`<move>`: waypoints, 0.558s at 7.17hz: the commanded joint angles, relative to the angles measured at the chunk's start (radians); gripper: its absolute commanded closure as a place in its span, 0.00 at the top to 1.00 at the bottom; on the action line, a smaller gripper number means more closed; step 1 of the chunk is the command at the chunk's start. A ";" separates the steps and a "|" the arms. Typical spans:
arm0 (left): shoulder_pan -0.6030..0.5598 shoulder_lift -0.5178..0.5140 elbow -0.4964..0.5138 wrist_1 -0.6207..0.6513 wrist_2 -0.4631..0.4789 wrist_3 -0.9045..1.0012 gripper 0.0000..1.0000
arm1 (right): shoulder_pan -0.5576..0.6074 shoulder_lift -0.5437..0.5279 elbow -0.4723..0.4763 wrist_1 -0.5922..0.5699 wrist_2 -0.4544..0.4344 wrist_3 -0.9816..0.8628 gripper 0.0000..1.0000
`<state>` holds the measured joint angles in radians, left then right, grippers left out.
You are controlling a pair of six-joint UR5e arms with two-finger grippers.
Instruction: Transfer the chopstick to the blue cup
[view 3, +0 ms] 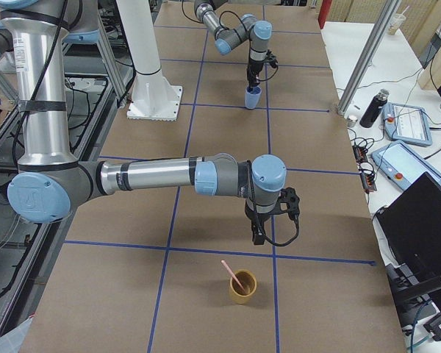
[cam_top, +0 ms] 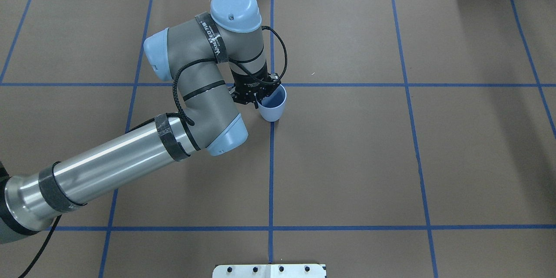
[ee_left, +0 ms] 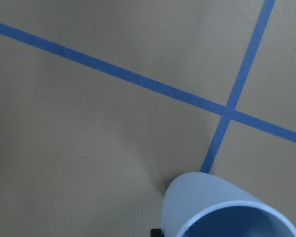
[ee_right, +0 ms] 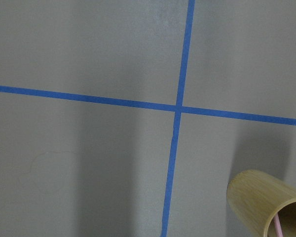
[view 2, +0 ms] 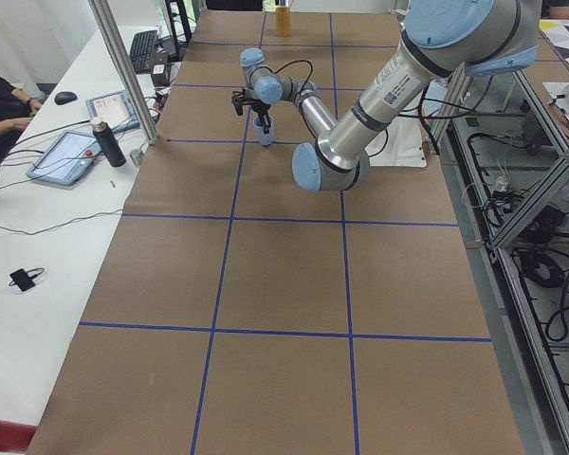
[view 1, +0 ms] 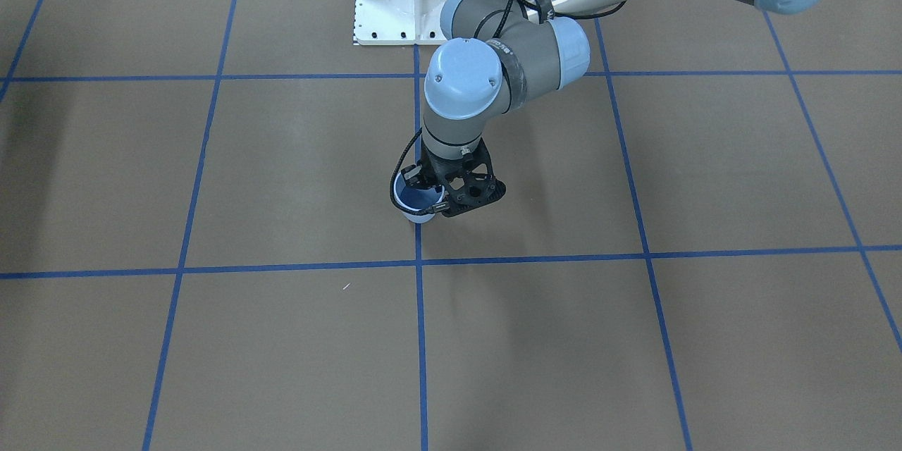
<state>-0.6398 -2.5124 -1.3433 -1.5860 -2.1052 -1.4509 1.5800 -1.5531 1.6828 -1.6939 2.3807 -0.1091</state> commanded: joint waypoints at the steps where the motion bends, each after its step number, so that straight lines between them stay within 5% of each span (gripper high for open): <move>1: 0.002 0.000 0.001 -0.040 0.001 -0.052 0.63 | -0.006 0.010 -0.002 -0.001 -0.005 0.041 1.00; 2: 0.000 0.000 -0.010 -0.038 0.001 -0.043 0.98 | -0.008 0.013 0.000 0.000 0.001 0.087 1.00; 4: -0.082 0.007 -0.104 -0.020 -0.007 -0.042 0.99 | -0.006 0.013 0.006 0.000 0.005 0.088 1.00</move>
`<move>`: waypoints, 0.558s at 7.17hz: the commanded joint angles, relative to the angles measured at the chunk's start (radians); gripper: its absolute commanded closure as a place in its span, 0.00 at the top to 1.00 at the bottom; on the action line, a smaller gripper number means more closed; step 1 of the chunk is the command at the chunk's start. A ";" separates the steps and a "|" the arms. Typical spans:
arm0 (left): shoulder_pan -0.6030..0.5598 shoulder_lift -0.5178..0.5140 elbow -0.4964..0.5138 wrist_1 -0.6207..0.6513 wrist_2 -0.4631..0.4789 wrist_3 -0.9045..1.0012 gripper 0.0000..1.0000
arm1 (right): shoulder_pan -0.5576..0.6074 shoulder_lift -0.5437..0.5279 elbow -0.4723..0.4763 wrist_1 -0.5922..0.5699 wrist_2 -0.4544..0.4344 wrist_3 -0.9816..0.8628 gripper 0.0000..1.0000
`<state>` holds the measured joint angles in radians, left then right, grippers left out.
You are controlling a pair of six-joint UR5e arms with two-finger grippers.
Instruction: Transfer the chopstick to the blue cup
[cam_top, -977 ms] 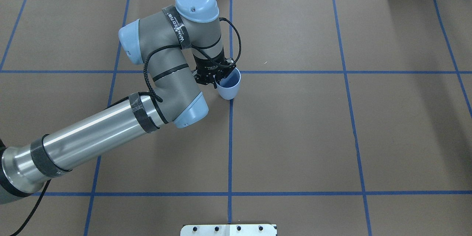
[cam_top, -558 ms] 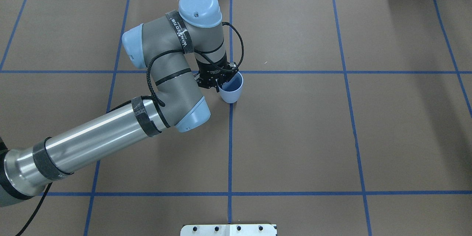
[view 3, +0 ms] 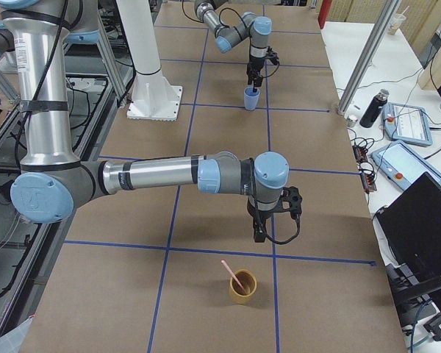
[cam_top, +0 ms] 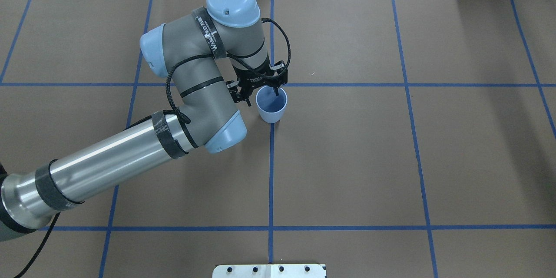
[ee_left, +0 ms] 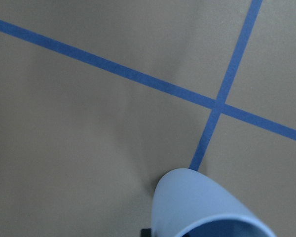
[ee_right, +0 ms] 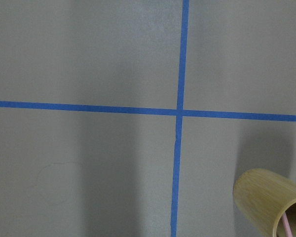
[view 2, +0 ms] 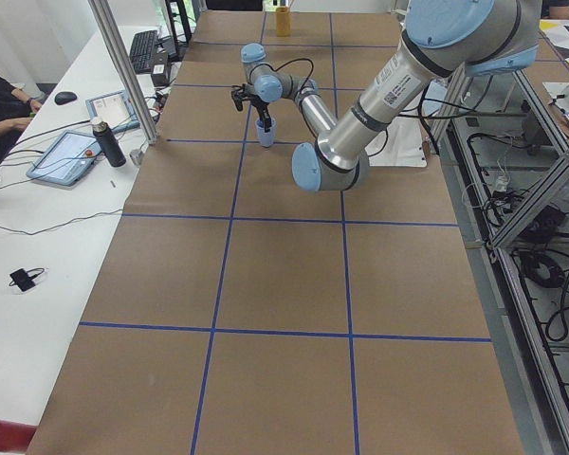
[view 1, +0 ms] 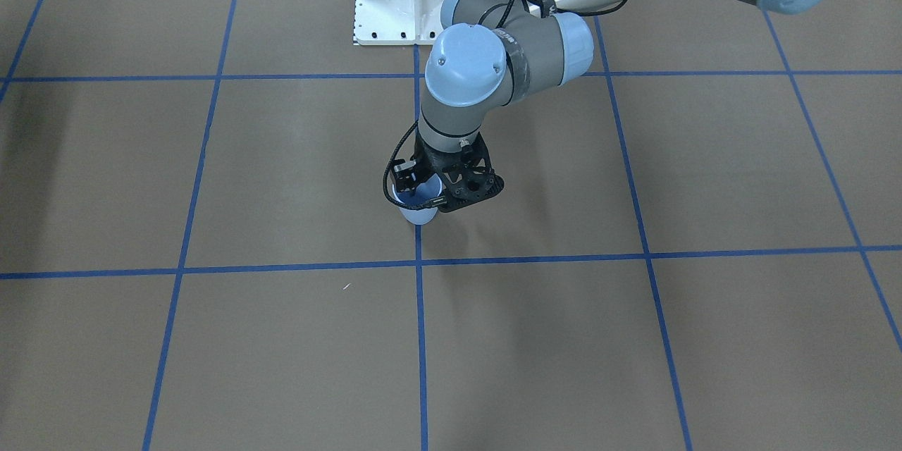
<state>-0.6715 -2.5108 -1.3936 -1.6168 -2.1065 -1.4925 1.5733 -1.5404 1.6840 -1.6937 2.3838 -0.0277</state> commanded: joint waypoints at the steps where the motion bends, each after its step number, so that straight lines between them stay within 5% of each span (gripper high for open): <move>1: -0.095 0.038 -0.105 0.030 -0.007 0.004 0.99 | 0.001 -0.007 0.031 0.000 -0.014 0.003 1.00; 4: -0.230 0.208 -0.310 0.137 -0.032 0.189 0.99 | 0.020 -0.010 -0.012 -0.006 -0.025 -0.008 1.00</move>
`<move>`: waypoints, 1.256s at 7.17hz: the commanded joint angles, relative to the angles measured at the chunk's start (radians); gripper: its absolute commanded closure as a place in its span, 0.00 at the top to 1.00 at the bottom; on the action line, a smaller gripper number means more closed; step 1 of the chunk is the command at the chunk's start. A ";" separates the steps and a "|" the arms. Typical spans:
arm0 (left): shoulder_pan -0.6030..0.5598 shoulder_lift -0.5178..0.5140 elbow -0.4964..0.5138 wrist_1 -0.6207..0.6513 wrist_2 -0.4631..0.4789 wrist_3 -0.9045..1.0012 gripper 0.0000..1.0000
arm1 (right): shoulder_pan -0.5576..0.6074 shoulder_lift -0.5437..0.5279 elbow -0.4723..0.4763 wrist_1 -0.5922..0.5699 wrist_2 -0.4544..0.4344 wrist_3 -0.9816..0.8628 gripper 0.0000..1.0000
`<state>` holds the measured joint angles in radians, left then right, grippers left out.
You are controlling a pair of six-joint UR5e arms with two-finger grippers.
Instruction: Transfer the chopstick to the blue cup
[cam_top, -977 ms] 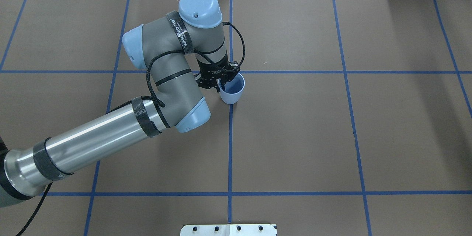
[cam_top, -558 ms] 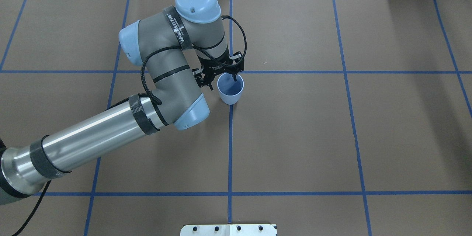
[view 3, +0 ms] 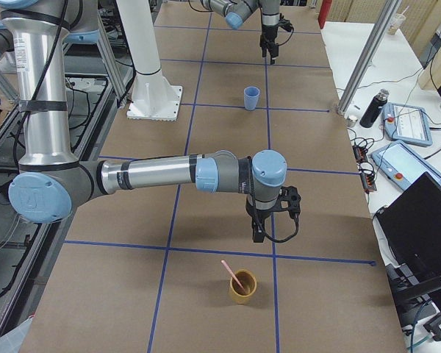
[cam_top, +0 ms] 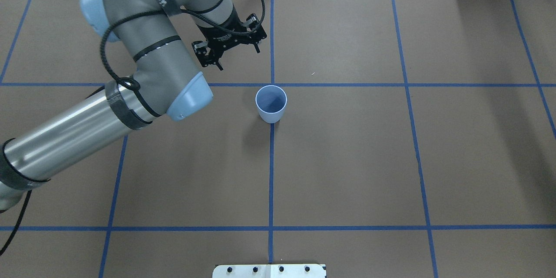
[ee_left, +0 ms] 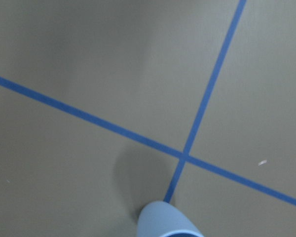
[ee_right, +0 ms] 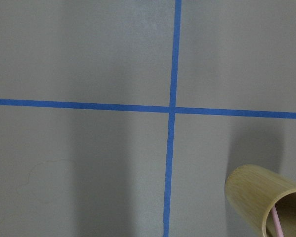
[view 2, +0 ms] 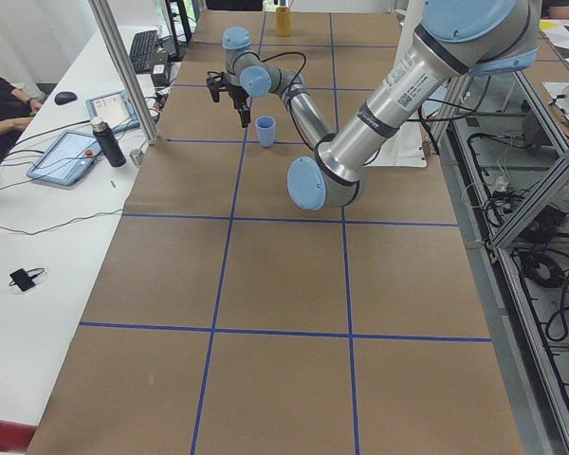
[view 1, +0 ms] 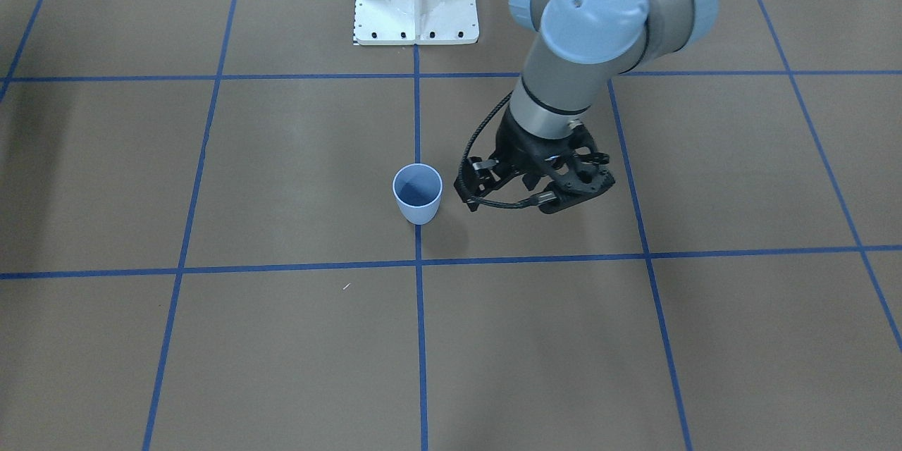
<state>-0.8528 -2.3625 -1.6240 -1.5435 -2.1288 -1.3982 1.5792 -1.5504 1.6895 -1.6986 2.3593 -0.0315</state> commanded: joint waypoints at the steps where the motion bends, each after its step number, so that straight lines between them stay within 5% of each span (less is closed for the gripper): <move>1: -0.072 0.075 -0.117 0.110 -0.014 0.141 0.99 | 0.050 0.009 -0.036 -0.059 0.006 -0.005 1.00; 4: -0.103 0.075 -0.123 0.112 -0.016 0.145 0.99 | 0.119 0.027 -0.072 -0.221 0.005 0.004 1.00; 9: -0.137 0.094 -0.162 0.114 -0.016 0.145 0.99 | 0.117 0.081 -0.241 -0.223 -0.005 -0.100 1.00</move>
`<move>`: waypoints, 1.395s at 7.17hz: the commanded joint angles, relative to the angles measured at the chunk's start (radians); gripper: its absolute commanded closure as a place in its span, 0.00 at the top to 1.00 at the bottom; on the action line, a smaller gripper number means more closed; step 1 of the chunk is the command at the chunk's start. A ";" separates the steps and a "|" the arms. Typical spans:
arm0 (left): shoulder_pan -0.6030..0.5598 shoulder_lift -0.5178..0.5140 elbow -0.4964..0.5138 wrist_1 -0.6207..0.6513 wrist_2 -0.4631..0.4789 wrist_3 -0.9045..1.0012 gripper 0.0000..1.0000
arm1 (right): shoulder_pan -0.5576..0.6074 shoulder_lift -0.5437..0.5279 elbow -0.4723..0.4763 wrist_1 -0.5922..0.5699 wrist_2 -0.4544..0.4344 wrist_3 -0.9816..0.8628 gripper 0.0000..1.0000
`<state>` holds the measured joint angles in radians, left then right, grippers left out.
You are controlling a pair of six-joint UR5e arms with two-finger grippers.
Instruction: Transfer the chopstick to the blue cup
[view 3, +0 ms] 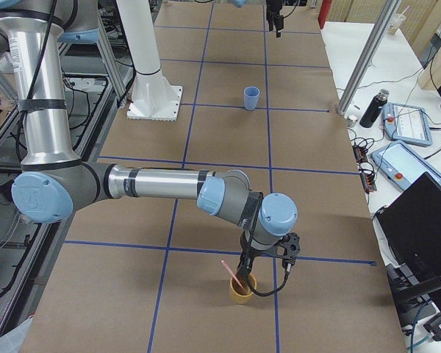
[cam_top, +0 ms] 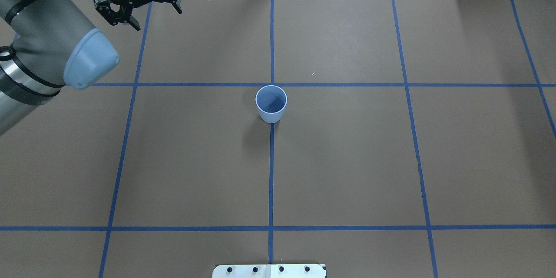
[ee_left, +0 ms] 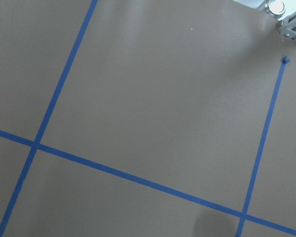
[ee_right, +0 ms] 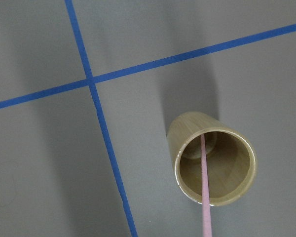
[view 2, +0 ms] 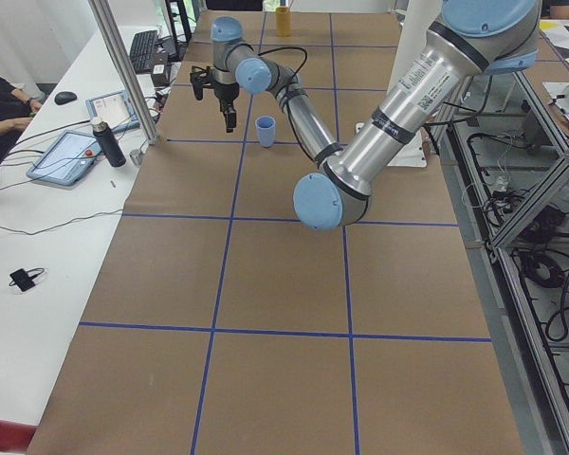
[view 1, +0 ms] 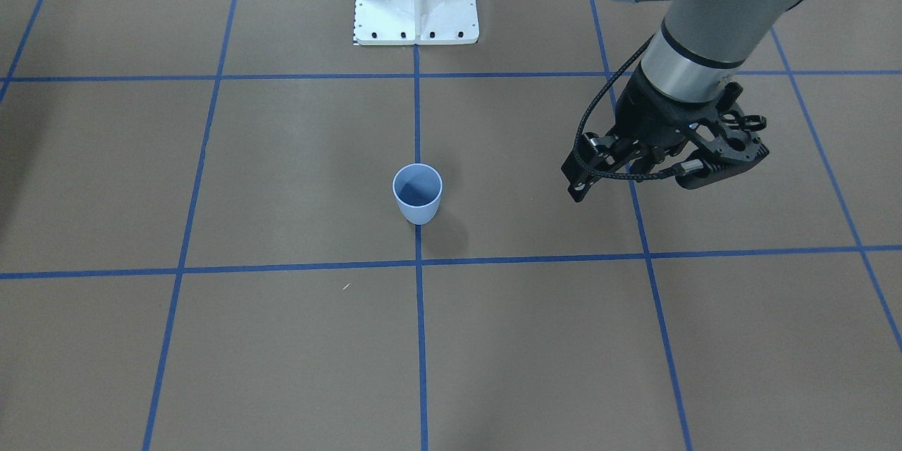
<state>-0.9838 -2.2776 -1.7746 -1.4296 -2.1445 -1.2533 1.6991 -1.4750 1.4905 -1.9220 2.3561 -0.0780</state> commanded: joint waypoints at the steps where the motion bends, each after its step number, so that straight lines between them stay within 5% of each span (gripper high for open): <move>1: -0.006 0.018 -0.012 0.000 0.000 0.000 0.99 | -0.003 0.001 -0.058 0.000 0.005 -0.072 1.00; 3: -0.007 0.021 -0.023 0.000 0.000 0.000 0.99 | -0.003 -0.024 -0.055 -0.003 0.012 -0.095 0.97; 4: -0.007 0.044 -0.055 0.000 0.000 0.000 0.99 | -0.003 -0.045 -0.056 -0.002 0.012 -0.109 0.77; 5: -0.010 0.056 -0.090 0.001 0.000 0.000 0.99 | -0.003 -0.062 -0.058 -0.003 0.015 -0.135 0.71; 10: -0.010 0.076 -0.143 0.009 0.000 -0.002 0.99 | 0.000 -0.073 0.043 -0.095 0.017 -0.140 0.52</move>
<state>-0.9948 -2.2049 -1.9085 -1.4248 -2.1445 -1.2543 1.6984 -1.5452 1.5103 -1.9958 2.3732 -0.2152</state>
